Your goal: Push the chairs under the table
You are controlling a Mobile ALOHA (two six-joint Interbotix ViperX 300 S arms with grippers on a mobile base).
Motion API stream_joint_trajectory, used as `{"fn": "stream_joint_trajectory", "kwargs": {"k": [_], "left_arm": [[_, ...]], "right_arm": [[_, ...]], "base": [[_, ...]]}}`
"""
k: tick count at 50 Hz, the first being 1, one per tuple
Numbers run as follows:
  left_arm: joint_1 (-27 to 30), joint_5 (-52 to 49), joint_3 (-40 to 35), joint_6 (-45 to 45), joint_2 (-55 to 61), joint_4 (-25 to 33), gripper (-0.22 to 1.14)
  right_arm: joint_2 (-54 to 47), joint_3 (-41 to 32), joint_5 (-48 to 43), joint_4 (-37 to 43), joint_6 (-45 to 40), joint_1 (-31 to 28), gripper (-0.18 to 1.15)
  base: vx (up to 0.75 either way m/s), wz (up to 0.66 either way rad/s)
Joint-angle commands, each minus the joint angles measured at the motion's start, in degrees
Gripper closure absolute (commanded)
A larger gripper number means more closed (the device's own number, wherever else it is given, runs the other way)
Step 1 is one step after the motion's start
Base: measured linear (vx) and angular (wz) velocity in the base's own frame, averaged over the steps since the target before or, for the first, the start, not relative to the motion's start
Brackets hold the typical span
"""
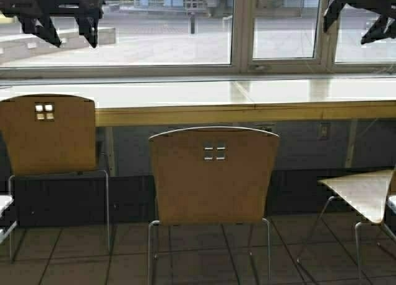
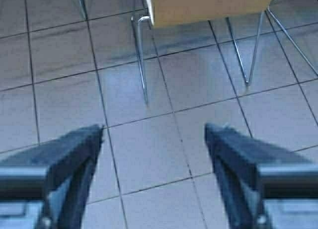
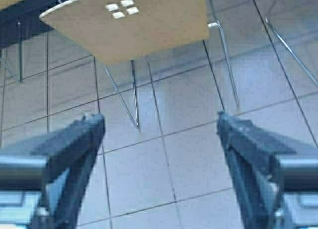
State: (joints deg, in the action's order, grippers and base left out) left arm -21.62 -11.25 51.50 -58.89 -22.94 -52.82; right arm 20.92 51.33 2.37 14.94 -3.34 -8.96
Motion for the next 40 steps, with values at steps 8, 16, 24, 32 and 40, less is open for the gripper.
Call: {"fn": "stream_joint_trajectory", "kwargs": {"k": [8,16,24,32,40], "left_arm": [[0.2,-0.7,-0.6,-0.2,-0.4,0.7,-0.03],[0.2,-0.7,-0.8,-0.1,-0.5,1.1,-0.03],[0.2,-1.8,0.0,-0.2,-0.6,1.1,-0.03],[0.4,-1.8,-0.6,-0.4,0.3,1.1,-0.03],[3.0,-0.7,-0.2,-3.3,2.9,8.3,-0.03]], "right_arm": [[-0.6,-1.6,1.6,4.7,-0.1,-0.3,-0.02],[-1.1,-2.3,3.5,7.0,0.0,-0.3,-0.02],[-1.3,-3.1,4.1,7.2,0.0,-0.3,-0.02],[-2.1,-3.0,4.4,7.3,0.0,-0.2,-0.02],[-2.4,-2.0,4.9,10.9,-0.2,-1.1,-0.02]], "base": [[0.11,-0.15],[0.13,-0.11],[0.15,-0.07],[0.18,-0.04],[0.23,0.01]]}}
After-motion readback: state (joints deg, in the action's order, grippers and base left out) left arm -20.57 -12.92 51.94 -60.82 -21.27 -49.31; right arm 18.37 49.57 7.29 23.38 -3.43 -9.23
